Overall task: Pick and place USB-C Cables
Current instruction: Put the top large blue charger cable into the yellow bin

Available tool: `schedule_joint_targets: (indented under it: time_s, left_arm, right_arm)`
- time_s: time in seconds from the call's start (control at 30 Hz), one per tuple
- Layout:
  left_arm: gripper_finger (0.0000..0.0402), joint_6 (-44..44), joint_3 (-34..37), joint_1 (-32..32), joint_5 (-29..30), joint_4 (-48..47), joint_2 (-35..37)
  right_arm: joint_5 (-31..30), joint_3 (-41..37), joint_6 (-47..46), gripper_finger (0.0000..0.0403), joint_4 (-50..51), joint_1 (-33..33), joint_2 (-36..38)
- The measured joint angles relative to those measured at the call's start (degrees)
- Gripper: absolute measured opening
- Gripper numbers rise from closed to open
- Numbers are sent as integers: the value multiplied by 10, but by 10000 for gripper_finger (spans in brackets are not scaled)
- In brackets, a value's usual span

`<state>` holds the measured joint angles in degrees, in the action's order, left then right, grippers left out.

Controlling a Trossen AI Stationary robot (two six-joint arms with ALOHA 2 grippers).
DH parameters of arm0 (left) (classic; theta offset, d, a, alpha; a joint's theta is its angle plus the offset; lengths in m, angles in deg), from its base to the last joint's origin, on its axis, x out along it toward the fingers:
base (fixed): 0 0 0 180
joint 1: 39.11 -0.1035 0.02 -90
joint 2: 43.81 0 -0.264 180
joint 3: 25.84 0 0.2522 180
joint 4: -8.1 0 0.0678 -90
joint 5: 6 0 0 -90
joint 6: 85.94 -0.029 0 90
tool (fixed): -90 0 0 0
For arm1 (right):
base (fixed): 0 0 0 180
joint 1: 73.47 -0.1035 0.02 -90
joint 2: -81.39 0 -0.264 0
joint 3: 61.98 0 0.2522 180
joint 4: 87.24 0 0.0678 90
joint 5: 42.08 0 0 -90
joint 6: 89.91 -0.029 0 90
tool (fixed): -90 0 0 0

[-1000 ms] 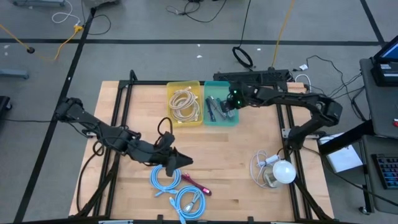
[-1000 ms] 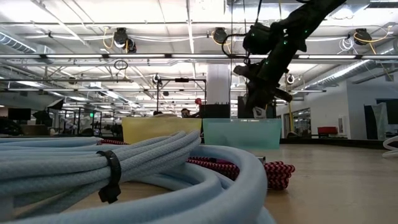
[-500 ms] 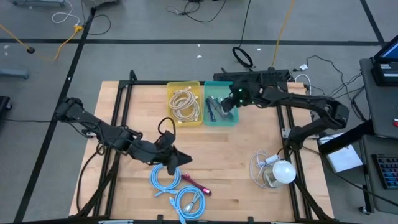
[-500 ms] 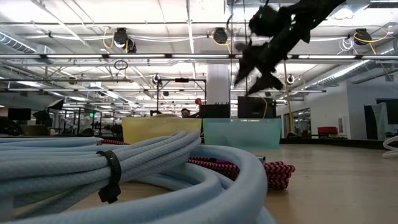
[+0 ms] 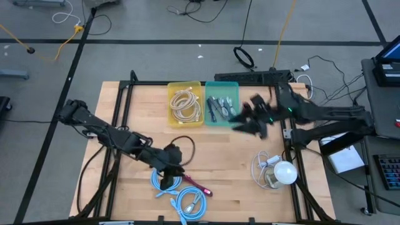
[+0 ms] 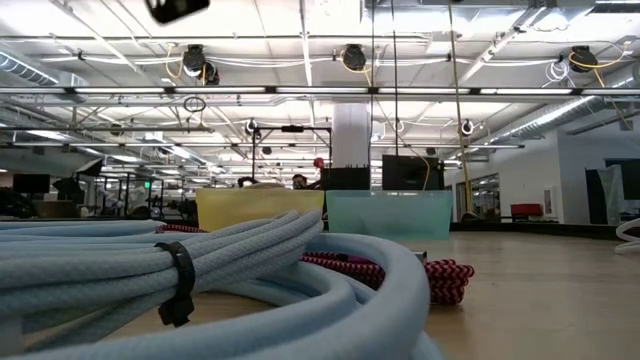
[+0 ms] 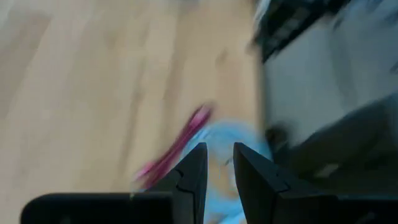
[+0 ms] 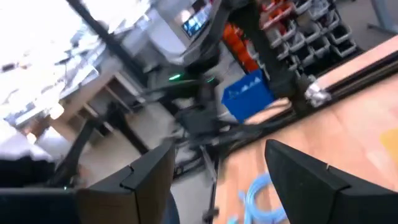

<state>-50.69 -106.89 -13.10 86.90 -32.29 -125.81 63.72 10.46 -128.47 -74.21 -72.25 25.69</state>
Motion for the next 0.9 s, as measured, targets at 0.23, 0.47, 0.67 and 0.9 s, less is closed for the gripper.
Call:
schedule_joint_targets:
  time_s: [0.23, 0.47, 0.67, 0.9]
  left_arm:
    - [81, -149, 0, 21, 64, -247, -33]
    - [81, -277, 0, 30, 97, -255, -71]
    - [96, -231, 0, 15, 14, -264, -142]
    - [204, -185, 0, 19, 24, -283, -223]
  right_arm:
    - [-284, 0, -19, 242, 160, -221, 31]
    - [-451, 0, -77, 242, 175, -324, -25]
    - [-471, 0, -118, 242, 151, -337, -85]
    - [-465, 0, -114, 242, 113, -340, -113]
